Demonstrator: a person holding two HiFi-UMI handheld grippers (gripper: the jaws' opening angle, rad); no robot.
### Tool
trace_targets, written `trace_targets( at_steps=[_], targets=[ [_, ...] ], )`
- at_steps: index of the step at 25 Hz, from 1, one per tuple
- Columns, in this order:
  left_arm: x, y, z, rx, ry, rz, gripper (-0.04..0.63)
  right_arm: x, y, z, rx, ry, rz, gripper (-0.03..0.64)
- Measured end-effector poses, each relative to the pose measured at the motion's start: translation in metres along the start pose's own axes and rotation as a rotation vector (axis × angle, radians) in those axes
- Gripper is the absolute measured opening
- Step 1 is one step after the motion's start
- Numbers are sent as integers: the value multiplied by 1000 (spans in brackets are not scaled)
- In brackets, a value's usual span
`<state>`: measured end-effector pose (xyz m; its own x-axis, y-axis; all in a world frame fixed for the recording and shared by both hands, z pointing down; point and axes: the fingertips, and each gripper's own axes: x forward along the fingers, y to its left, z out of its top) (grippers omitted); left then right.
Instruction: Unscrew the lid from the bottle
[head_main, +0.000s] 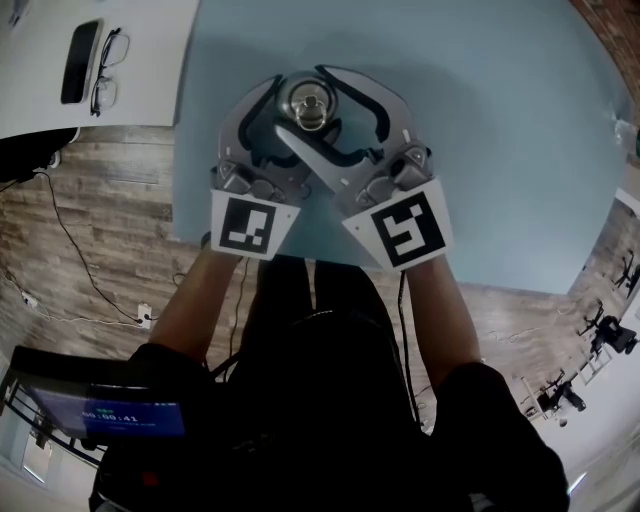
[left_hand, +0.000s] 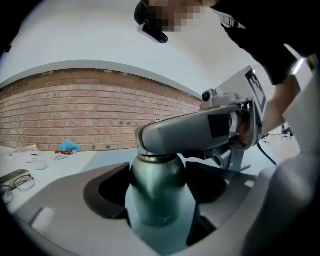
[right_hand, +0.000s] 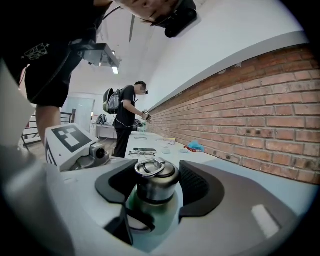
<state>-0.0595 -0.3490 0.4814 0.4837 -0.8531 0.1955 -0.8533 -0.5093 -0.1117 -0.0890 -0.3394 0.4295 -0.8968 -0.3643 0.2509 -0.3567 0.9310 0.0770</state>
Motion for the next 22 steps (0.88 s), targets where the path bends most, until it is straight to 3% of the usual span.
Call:
trace_targets(
  at_steps=[22],
  targets=[
    [-6, -2, -6, 52, 6, -287, 327, 0, 4, 4, -28, -57, 292, 262]
  ],
)
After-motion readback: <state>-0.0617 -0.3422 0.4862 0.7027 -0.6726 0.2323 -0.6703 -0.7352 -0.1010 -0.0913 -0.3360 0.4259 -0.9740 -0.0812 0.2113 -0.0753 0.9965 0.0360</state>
